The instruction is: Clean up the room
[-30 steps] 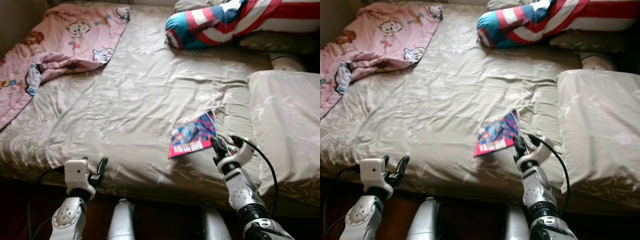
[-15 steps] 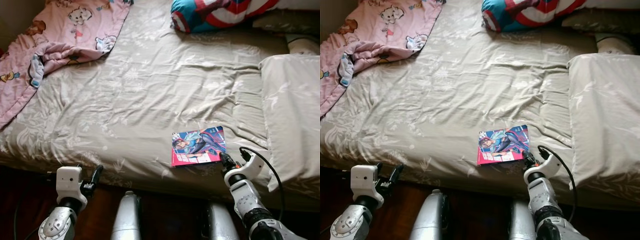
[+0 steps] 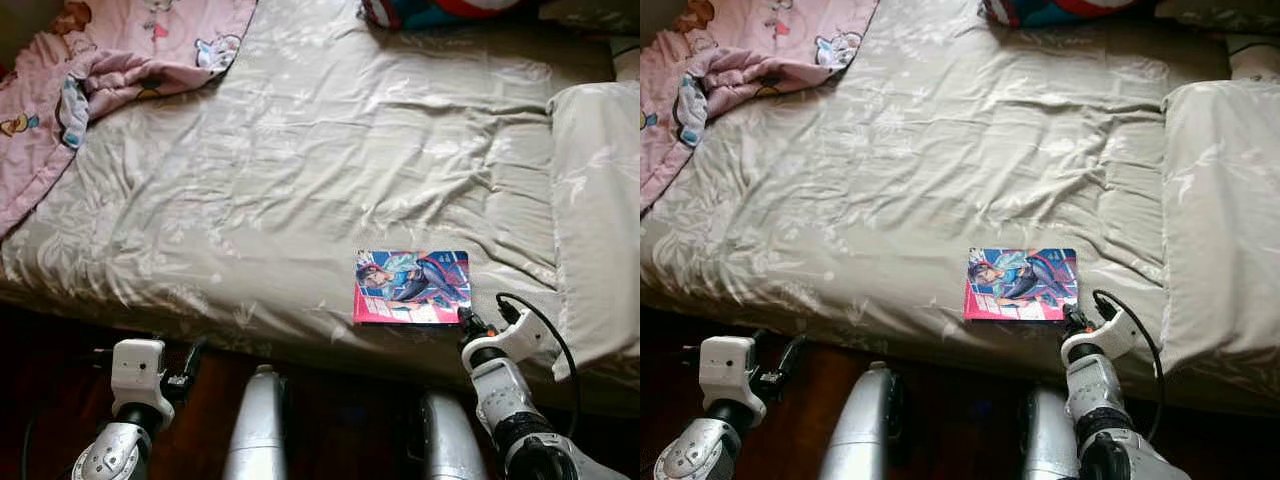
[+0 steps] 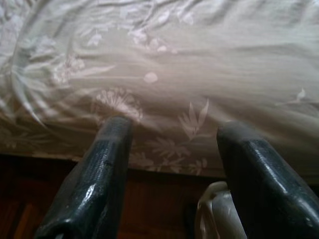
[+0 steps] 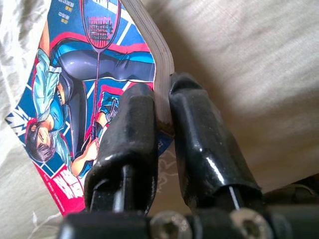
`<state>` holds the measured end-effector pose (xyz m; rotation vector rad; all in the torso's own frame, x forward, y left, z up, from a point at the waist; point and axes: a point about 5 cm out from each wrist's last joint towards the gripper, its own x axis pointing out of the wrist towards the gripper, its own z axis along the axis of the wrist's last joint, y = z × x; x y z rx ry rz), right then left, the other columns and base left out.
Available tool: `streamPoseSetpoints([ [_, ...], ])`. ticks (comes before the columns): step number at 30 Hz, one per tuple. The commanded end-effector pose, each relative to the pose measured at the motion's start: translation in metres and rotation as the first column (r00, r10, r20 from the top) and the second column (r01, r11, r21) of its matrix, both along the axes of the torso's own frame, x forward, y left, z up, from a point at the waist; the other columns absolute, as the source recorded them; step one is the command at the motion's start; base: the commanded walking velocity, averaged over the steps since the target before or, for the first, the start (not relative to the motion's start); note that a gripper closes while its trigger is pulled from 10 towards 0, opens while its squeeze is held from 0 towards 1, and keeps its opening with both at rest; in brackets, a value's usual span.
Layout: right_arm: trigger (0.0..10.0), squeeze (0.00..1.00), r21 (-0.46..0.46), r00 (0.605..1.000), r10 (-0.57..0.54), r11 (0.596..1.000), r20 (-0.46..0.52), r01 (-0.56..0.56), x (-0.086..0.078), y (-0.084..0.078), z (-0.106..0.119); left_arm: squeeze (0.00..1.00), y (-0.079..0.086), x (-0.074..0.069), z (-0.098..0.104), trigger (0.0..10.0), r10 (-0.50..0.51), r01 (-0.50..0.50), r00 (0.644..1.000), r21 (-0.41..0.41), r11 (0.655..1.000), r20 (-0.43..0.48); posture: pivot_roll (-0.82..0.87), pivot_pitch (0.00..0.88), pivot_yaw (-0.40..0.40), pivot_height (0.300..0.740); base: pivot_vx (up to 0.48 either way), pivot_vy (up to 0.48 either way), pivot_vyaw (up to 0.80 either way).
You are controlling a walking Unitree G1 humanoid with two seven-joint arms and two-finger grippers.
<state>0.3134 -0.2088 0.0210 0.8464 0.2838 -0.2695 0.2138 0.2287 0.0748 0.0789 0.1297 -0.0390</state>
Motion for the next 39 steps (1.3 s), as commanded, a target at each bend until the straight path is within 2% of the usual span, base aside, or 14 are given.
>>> streamPoseSetpoints([
  [1, 10.0, 0.00, -0.005, 0.995, -0.047, 0.999, -0.083, 0.047, -0.016, -0.006, -0.017, 0.00, 0.007, -0.007, -0.004, 10.0, 0.020, -0.019, 0.999, 0.014, 1.000, -0.038, 0.23, 0.420, 0.092, 0.636, 0.000, 0.000, 0.00],
  [6, 10.0, 0.00, -0.001, 0.995, -0.055, 0.998, -0.081, 0.055, -0.015, -0.007, -0.016, 0.00, 0.005, -0.006, -0.004, 10.0, 0.022, -0.022, 0.999, 0.012, 1.000, -0.041, 0.23, 0.417, 0.090, 0.636, 0.000, 0.000, 0.00],
  [7, 10.0, 0.37, 0.002, 0.995, -0.056, 0.998, -0.076, 0.057, -0.015, -0.008, -0.015, 0.00, 0.005, -0.006, -0.004, 10.0, 0.022, -0.022, 0.999, 0.011, 1.000, -0.041, 0.23, 0.417, 0.090, 0.636, 0.000, 0.000, 0.00],
  [8, 10.0, 1.00, 0.001, 0.996, -0.054, 0.999, -0.073, 0.055, -0.014, -0.008, -0.015, 0.00, 0.005, -0.006, -0.004, 10.0, 0.022, -0.022, 0.999, 0.011, 1.000, -0.041, 0.22, 0.415, 0.088, 0.636, 0.000, 0.000, 0.00],
  [11, 10.0, 1.00, -0.008, 0.997, -0.049, 0.999, -0.066, 0.048, -0.012, -0.009, -0.012, 0.00, 0.004, -0.004, -0.004, 10.0, 0.023, -0.022, 0.999, 0.009, 1.000, -0.041, 0.22, 0.413, 0.086, 0.636, 0.000, 0.000, 0.00],
  [12, 10.0, 0.63, -0.010, 0.997, -0.049, 0.999, -0.066, 0.049, -0.012, -0.009, -0.012, 0.00, 0.004, -0.004, -0.004, 10.0, 0.023, -0.022, 0.999, 0.009, 1.000, -0.041, 0.22, 0.413, 0.086, 0.636, 0.000, 0.000, 0.00],
  [13, 10.0, 0.63, -0.010, 0.997, -0.050, 0.999, -0.065, 0.050, -0.012, -0.009, -0.011, 0.00, 0.004, -0.004, -0.004, 10.0, 0.023, -0.023, 0.999, 0.008, 1.000, -0.041, 0.22, 0.413, 0.086, 0.636, 0.000, 0.000, 0.00],
  [14, 10.0, 0.00, -0.011, 0.997, -0.052, 0.999, -0.065, 0.051, -0.011, -0.009, -0.011, 0.00, 0.004, -0.004, -0.004, 10.0, 0.023, -0.022, 0.999, 0.008, 1.000, -0.041, 0.22, 0.412, 0.084, 0.636, 0.000, 0.000, 0.00],
  [25, 10.0, 0.00, -0.026, 0.995, -0.073, 0.997, -0.073, 0.071, -0.012, -0.014, -0.011, 0.00, 0.000, 0.002, -0.006, 10.0, 0.021, -0.021, 0.999, -0.001, 1.000, -0.037, 0.20, 0.386, 0.073, 0.636, 0.000, 0.000, 0.00],
  [29, 10.0, 0.00, -0.241, 0.999, 0.028, 0.970, -0.046, -0.038, -0.008, -0.012, -0.003, 0.00, -0.003, 0.007, -0.010, 10.0, 0.029, -0.029, 0.999, -0.010, 1.000, -0.034, 0.19, 0.355, 0.054, 0.636, 0.000, 0.000, 0.00],
  [30, 10.0, 0.00, -0.241, 0.999, 0.028, 0.970, -0.046, -0.038, -0.008, -0.012, -0.003, 0.00, -0.003, 0.007, -0.010, 10.0, 0.029, -0.029, 0.999, -0.010, 1.000, -0.034, 0.19, 0.355, 0.054, 0.636, 0.000, 0.000, 0.00],
  [31, 10.0, 0.00, -0.310, 0.997, 0.076, 0.947, -0.020, -0.078, -0.005, -0.008, 0.001, 0.00, -0.002, 0.010, -0.013, 10.0, 0.047, -0.047, 0.998, -0.020, 0.999, -0.036, 0.17, 0.343, 0.045, 0.636, 0.000, 0.000, 0.00],
  [35, 10.0, 0.00, -0.418, 0.986, 0.160, 0.900, 0.051, -0.124, -0.004, -0.003, 0.009, 0.00, -0.002, 0.018, -0.017, 10.0, 0.084, -0.085, 0.996, -0.060, 0.995, -0.030, 0.14, 0.315, 0.026, 0.636, 0.000, 0.000, 0.00],
  [39, 10.0, 0.00, -0.453, 0.975, 0.204, 0.880, 0.089, -0.143, -0.011, -0.001, 0.008, 0.00, -0.005, 0.026, -0.021, 10.0, 0.086, -0.088, 0.996, -0.073, 0.993, -0.031, 0.12, 0.275, 0.010, 0.636, 0.000, 0.000, 0.00],
])
